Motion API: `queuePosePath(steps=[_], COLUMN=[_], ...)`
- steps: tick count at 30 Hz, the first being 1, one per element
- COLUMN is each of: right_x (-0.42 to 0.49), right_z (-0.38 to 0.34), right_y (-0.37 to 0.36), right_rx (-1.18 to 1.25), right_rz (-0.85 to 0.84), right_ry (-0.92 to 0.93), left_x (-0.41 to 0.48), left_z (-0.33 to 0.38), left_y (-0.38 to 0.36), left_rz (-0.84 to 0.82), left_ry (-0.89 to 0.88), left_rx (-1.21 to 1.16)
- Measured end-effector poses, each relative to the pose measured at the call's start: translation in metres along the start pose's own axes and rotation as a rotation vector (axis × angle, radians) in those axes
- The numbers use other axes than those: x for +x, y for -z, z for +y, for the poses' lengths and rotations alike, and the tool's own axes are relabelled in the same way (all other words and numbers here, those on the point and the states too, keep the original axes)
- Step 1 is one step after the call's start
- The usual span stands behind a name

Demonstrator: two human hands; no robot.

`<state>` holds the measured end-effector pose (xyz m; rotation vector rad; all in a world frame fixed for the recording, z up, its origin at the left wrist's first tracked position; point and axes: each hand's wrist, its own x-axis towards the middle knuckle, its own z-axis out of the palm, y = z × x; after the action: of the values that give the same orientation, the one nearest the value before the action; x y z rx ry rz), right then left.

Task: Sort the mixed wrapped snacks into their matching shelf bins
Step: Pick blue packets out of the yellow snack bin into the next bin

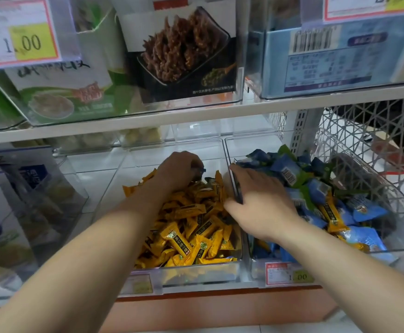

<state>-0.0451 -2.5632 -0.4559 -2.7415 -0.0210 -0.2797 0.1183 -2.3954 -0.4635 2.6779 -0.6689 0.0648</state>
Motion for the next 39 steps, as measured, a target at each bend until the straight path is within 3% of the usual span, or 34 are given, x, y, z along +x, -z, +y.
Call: queuePosePath(steps=[6,9,14,16,19,23,25,27,30,33,39], right_x=[-0.002,-0.005,-0.012,-0.013,-0.013,-0.015,-0.016,-0.016,-0.018,-0.018,-0.014], right_z=[-0.004,-0.012,-0.021,-0.013,0.014,0.045,0.039,0.02,-0.004,-0.002,0.005], right_y=[0.005,0.013,0.025,0.033,0.048,0.053,0.054,0.054,0.035,0.015,0.013], right_rx=[0.012,0.084,0.446,0.514,0.296,-0.153,-0.189,-0.113,-0.085,-0.111,-0.106], right_rz=[0.057,0.114,0.137,0.217,0.374,0.17,0.17,0.231,0.077,-0.097,-0.109], right_ry=[0.049,0.079,0.139,0.095,0.026,-0.145,-0.151,-0.026,0.104,0.097,0.084], left_x=[-0.057,-0.085,-0.109,-0.108,-0.11,-0.118,-0.118,-0.116,-0.114,-0.112,-0.109], left_z=[0.008,0.028,0.068,0.073,0.067,0.054,0.047,0.042,0.042,0.04,0.002], left_y=[0.044,0.053,0.049,0.047,0.04,0.016,0.006,0.0,-0.004,-0.004,0.017], left_rz=[0.179,0.159,0.063,0.096,0.107,-0.238,-0.361,-0.375,-0.367,-0.325,-0.1], left_ry=[-0.008,-0.019,-0.029,-0.026,-0.102,-0.183,-0.195,-0.262,-0.25,-0.2,-0.047], left_rx=[-0.394,-0.596,-0.931,-0.869,-0.421,-0.056,0.114,0.296,0.361,0.352,0.262])
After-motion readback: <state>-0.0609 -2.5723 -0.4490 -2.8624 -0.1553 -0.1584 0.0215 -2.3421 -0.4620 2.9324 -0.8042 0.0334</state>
